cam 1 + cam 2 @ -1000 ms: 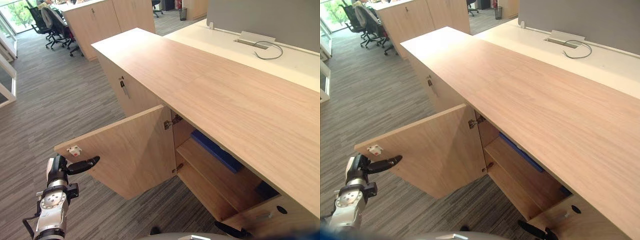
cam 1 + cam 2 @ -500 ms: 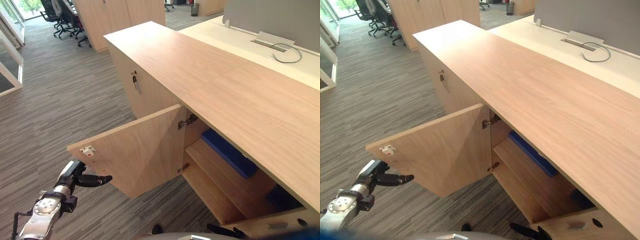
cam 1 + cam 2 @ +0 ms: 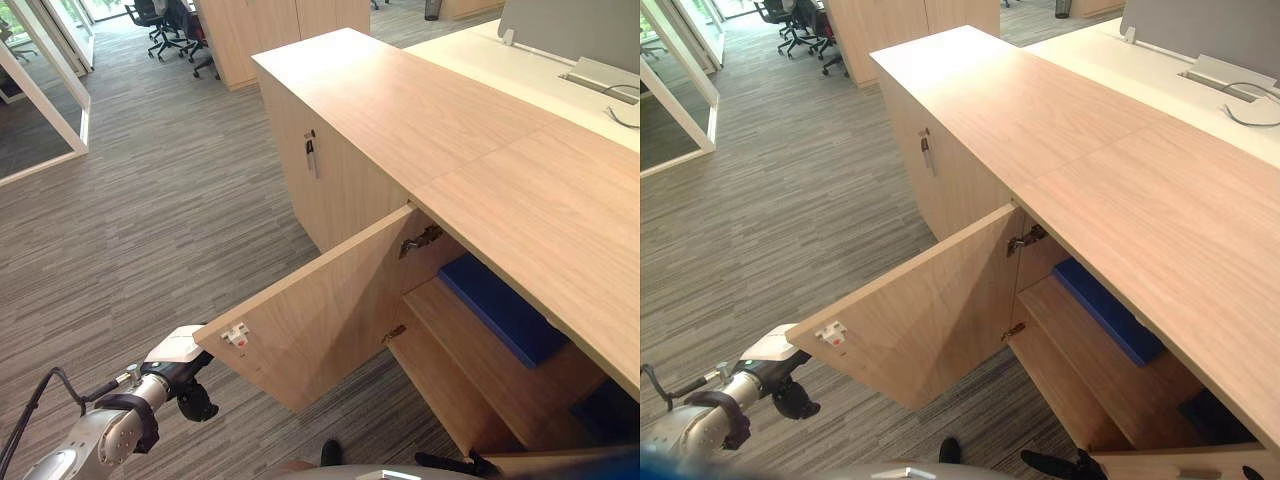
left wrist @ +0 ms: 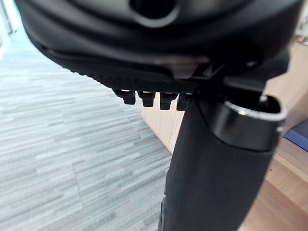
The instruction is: Walk over to the cabinet, pick up the folder, carry it to the office cabinet, place the folder inside the office cabinet, then close the office cabinet door
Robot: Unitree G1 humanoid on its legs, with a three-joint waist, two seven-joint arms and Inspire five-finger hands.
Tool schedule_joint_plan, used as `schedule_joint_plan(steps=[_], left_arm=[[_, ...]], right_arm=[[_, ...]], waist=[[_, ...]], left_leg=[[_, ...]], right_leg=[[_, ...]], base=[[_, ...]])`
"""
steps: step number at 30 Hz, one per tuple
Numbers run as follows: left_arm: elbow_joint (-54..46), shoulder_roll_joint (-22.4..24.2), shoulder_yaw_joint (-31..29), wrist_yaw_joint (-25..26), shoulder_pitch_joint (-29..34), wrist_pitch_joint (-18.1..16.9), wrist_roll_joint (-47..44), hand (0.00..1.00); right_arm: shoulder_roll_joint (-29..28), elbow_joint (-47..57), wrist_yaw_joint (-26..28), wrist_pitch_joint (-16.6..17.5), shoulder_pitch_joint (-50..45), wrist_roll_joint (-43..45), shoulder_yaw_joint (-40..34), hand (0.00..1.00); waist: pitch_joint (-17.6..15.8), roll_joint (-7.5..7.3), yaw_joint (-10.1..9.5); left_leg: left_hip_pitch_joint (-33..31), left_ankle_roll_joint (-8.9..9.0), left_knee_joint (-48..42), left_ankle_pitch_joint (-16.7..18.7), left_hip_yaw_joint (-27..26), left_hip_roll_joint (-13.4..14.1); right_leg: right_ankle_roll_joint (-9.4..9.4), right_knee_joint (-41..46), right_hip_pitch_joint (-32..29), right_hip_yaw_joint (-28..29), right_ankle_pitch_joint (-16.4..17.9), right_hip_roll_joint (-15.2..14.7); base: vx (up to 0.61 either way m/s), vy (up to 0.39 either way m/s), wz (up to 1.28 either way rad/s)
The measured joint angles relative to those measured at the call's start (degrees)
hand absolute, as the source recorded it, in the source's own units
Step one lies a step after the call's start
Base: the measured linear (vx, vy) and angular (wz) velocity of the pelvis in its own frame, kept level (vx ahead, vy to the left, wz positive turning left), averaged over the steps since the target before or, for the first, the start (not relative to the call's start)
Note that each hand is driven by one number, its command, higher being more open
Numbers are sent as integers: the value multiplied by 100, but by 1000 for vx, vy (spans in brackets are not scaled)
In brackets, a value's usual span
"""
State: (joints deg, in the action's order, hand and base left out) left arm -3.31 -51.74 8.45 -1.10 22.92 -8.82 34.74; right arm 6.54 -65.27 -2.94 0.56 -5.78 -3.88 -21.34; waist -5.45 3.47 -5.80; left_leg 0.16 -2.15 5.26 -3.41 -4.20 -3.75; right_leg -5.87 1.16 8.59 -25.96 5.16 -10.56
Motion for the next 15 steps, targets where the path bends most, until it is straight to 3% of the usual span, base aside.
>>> schedule_joint_plan(steps=[4, 8, 9, 11, 15], left_arm=[[-316, -139, 279, 227, 0, -246, 390, 100], [-1197, -190, 744, 374, -262, -1002, 495, 100], [-1394, -361, 1004, 302, -361, -1193, 513, 100], [-1414, -446, 1193, 316, -421, -1404, 580, 100], [-1956, -408, 1439, 325, -765, -1832, 609, 100]], right_arm=[[23, -91, -135, 17, -28, 18, 0, 100], [12, -104, -150, 40, -36, 182, -12, 100], [-12, -146, -146, 83, -101, 376, -161, 100], [-72, -203, -140, 108, -213, 598, -533, 100], [-246, -324, -147, 19, -617, 847, -1973, 100]], waist=[[21, 12, 0], [156, 4, 112], [263, 23, 268], [312, 53, 356], [355, 31, 567]], left_leg=[[-45, -2, -2, -3, -86, -9], [-119, -2, -3, -3, -252, -9], [-114, -4, -4, -3, -308, -8], [-85, -11, -4, 2, -340, -7], [50, 12, -5, 37, -586, 91]], right_leg=[[29, 5, -85, 101, -60, -25], [14, 4, -242, 298, -153, -50], [0, -22, -250, 373, -187, -57], [-4, -26, -250, 400, -190, -60], [-29, -28, -237, 624, -205, 18]], base=[[-83, 39, -9], [-68, 32, -24], [-9, 9, -19], [-1, -4, -16], [-5, -29, -28]])
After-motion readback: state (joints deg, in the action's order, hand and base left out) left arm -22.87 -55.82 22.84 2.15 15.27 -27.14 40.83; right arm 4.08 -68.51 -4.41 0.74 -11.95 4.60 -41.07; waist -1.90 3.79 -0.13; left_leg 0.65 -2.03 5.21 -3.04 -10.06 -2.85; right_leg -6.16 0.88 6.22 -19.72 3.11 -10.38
